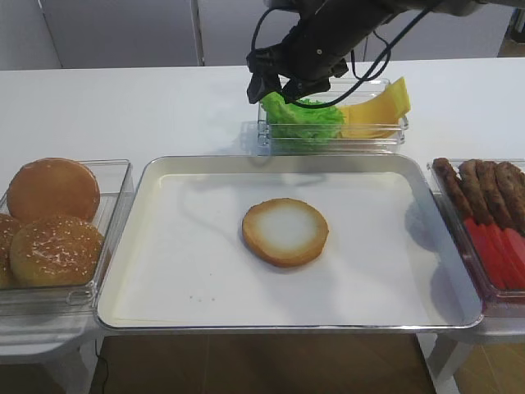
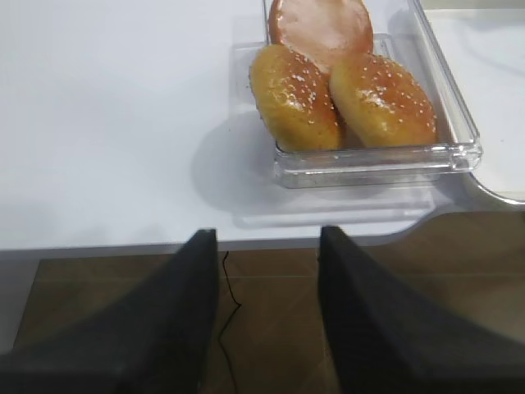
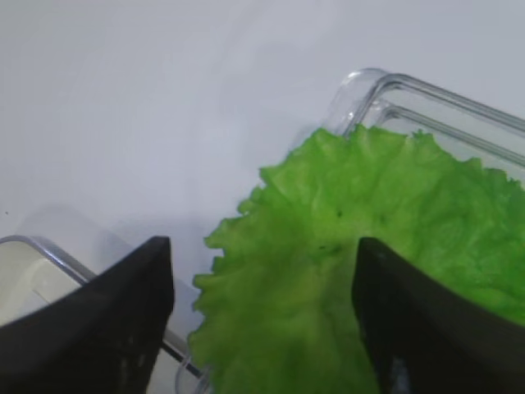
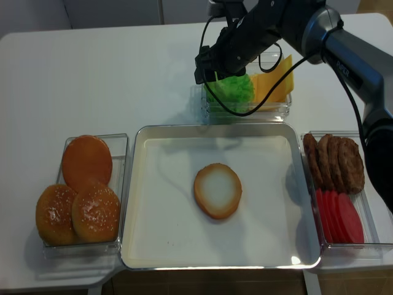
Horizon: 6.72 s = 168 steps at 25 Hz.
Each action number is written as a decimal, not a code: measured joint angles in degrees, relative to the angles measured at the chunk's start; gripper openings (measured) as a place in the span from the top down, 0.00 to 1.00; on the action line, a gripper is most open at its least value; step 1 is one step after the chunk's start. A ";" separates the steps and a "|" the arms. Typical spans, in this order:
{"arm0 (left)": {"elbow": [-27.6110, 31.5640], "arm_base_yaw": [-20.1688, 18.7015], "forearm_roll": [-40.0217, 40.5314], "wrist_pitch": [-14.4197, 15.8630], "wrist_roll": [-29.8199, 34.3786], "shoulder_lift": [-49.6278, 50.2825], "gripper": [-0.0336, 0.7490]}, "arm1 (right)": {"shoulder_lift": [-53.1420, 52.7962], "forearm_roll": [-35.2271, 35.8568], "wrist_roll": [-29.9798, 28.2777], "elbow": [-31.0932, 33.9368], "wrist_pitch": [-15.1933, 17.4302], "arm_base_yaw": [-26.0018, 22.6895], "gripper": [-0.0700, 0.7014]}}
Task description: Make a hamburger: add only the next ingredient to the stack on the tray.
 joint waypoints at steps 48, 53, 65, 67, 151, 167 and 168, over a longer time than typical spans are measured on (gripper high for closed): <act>0.00 0.00 0.00 0.00 0.00 0.00 0.57 | -10.82 -3.50 -0.05 -0.09 9.75 0.00 0.91; 0.00 0.00 0.00 0.00 0.00 0.00 0.57 | -12.42 -5.02 0.45 -0.09 11.10 0.00 0.91; 0.00 0.00 0.00 0.00 0.00 0.00 0.57 | -17.57 -7.14 1.51 1.80 14.75 0.00 0.91; 0.00 0.00 0.00 0.00 0.00 0.00 0.57 | -19.23 -7.54 1.51 3.15 14.99 0.00 0.91; 0.00 0.00 0.00 0.00 0.00 0.00 0.57 | -27.23 8.75 -7.68 32.34 12.26 0.00 0.82; 0.00 0.00 0.00 0.00 0.00 0.00 0.57 | -34.60 -17.11 7.12 29.72 17.86 -7.07 0.31; 0.00 0.00 0.00 0.00 0.00 0.00 0.57 | -35.64 -17.35 7.54 29.72 18.60 -9.00 0.31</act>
